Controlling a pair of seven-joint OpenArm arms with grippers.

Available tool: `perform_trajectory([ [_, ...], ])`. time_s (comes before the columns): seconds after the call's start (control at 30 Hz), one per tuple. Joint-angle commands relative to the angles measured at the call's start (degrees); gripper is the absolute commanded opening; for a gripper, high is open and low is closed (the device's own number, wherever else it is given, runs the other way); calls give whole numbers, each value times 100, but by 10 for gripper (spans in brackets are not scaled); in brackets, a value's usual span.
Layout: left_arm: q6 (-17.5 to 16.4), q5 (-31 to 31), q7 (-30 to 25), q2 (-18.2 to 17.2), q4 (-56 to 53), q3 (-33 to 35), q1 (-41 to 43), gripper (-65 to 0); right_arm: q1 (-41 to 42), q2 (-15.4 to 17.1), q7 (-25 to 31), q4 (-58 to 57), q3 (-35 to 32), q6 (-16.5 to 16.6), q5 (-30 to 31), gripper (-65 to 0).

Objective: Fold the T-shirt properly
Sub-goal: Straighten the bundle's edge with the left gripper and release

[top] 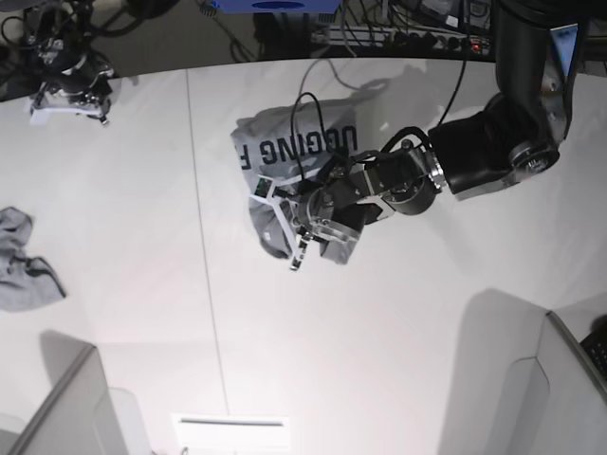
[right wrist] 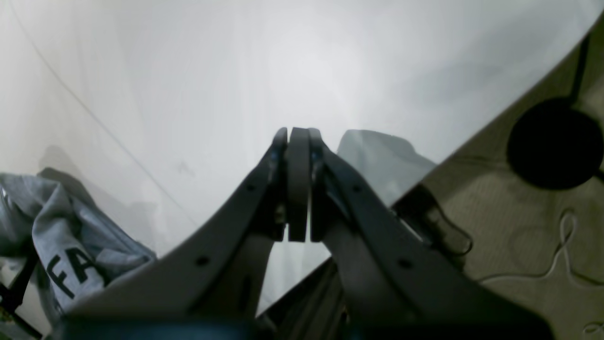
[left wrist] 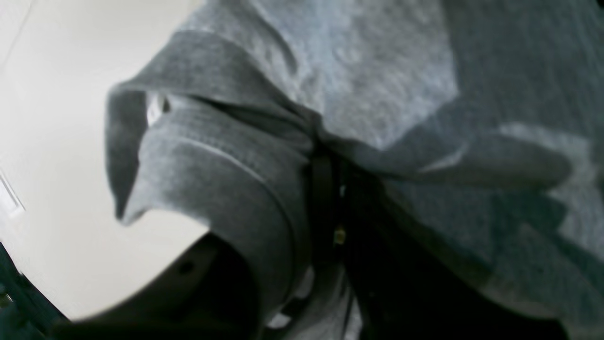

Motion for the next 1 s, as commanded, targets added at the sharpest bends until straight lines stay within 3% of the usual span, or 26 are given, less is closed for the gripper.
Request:
perform_trajectory([
  [0.0,-93,54,-2,-12,23,-99,13,-650,-28,86,87,96,37,44,-1,-650],
  [0.2,-93,186,-63,181,102,-319,75,-650,7,86,96,96,37,44,-1,-650],
  [0.37,-93,186,-494,216,234,-328,75,-650,86,86,96,96,37,44,-1,-650],
  [0.83,-93,186,-485,216,199,-337,66,-650,165,86,61,96,11,44,-1,-650],
  [0.97,-93,142,-63,260,199,-319,-30,-650,200,86,61,78,-15,44,-1,-650],
])
